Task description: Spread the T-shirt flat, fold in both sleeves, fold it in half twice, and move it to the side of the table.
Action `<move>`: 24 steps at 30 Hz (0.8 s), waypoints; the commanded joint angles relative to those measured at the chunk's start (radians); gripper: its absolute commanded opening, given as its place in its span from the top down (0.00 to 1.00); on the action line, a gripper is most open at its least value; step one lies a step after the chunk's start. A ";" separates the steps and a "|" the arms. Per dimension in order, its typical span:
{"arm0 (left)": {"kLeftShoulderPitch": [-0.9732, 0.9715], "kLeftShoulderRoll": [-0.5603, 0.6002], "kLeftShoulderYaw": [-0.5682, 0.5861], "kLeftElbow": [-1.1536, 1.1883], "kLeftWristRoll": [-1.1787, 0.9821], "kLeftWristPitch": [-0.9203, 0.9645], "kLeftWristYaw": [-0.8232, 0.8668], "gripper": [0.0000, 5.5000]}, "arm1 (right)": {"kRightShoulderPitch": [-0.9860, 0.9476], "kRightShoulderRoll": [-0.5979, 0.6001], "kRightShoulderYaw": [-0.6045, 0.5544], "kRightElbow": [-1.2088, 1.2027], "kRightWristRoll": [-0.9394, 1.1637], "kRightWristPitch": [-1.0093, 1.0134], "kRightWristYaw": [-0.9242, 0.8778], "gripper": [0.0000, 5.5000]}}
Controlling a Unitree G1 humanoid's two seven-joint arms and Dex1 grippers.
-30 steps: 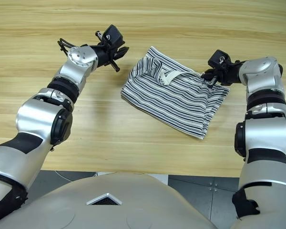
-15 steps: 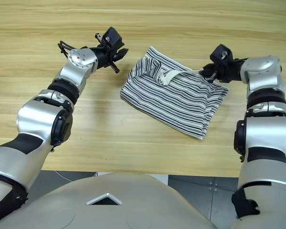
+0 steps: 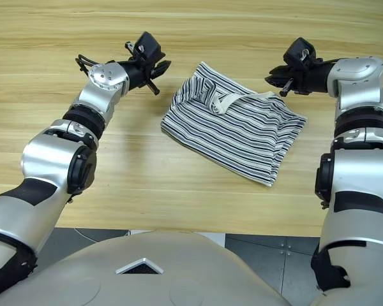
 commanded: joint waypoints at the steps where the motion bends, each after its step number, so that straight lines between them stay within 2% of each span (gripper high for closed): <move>1: -0.011 0.018 0.052 -0.102 -0.085 -0.052 -0.104 0.80 | 0.045 0.063 -0.046 -0.113 0.106 0.060 0.107 0.84; 3: 0.039 0.011 0.039 -0.184 -0.114 -0.056 -0.194 0.80 | 0.074 0.082 -0.065 -0.182 0.163 0.119 0.167 0.84; 7: 0.233 -0.001 -0.098 -0.405 -0.099 -0.006 -0.392 0.80 | 0.155 0.107 -0.060 -0.321 0.218 0.220 0.212 0.84; 11: 0.356 0.020 -0.234 -0.483 -0.035 0.062 -0.488 0.80 | 0.232 0.110 -0.038 -0.437 0.241 0.289 0.244 0.84; 17: 0.366 0.016 -0.301 -0.432 0.020 0.064 -0.439 0.80 | 0.324 0.124 0.004 -0.579 0.243 0.345 0.247 0.84; 24: 0.337 -0.006 -0.307 -0.321 0.039 0.015 -0.359 0.80 | 0.349 0.204 0.026 -0.608 0.210 0.363 0.070 0.84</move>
